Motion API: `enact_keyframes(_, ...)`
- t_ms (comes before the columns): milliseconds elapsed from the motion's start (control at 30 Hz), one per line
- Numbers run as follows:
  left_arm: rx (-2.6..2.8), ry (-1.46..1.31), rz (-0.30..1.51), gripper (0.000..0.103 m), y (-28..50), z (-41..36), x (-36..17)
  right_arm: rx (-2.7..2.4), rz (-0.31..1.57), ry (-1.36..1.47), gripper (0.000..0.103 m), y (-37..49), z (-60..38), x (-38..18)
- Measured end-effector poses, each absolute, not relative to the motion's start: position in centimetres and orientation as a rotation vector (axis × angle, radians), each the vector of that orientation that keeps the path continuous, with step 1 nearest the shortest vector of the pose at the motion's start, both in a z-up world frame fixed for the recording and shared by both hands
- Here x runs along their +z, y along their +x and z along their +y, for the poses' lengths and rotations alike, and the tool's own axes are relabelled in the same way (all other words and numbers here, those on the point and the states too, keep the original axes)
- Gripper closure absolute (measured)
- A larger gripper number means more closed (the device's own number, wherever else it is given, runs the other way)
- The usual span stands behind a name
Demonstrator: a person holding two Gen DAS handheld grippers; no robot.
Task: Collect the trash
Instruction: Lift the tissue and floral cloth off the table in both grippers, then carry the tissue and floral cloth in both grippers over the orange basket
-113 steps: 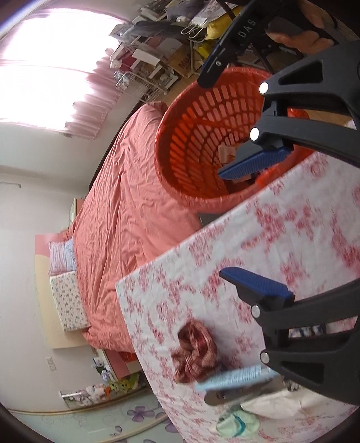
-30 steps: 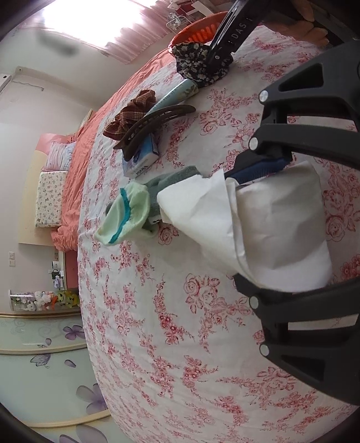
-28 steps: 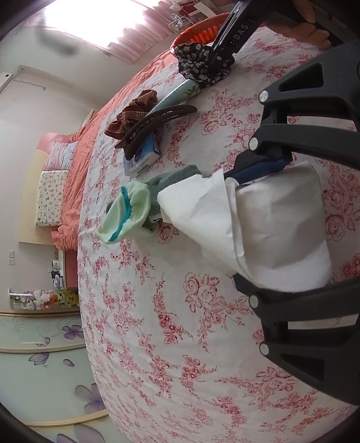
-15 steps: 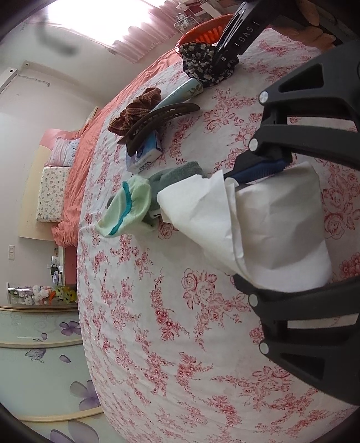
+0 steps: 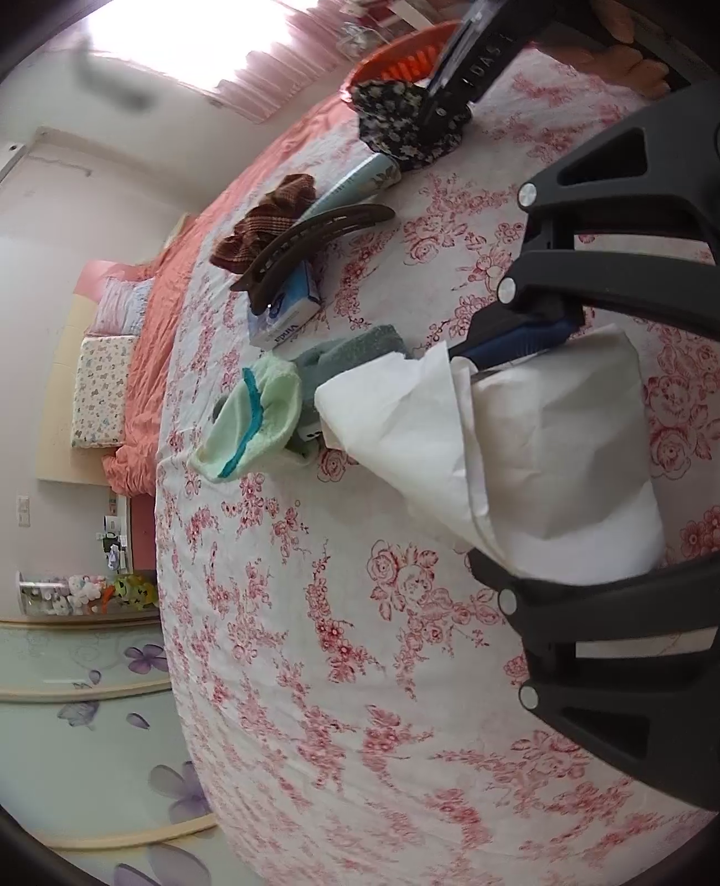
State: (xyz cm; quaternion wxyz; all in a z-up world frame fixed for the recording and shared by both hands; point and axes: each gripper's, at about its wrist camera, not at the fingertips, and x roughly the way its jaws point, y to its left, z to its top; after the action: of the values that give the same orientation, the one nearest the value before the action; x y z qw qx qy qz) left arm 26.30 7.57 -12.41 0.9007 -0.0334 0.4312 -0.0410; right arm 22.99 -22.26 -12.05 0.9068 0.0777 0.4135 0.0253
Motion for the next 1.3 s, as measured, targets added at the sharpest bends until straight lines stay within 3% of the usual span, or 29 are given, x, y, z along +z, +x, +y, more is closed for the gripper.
enact_keyframes(33,-0.079,-0.039,0.895,0.058,26.5,7.3,-12.4,0.059,0.853,0.159,0.077,23.0,-22.3,-12.0)
enact_keyframes(167,-0.090,-0.026,0.912,0.066,26.8,7.4,-12.1,0.084,0.830,0.169,0.083,22.3,-22.9,-11.7)
enact_keyframes(767,-0.112,0.017,0.796,0.068,23.9,4.8,-6.3,0.081,0.687,0.179,0.083,18.5,-25.4,-6.8)
enact_keyframes(1300,-0.295,0.045,0.678,0.068,20.4,-3.6,-0.5,0.007,0.520,0.208,0.083,13.8,-30.1,-2.8)
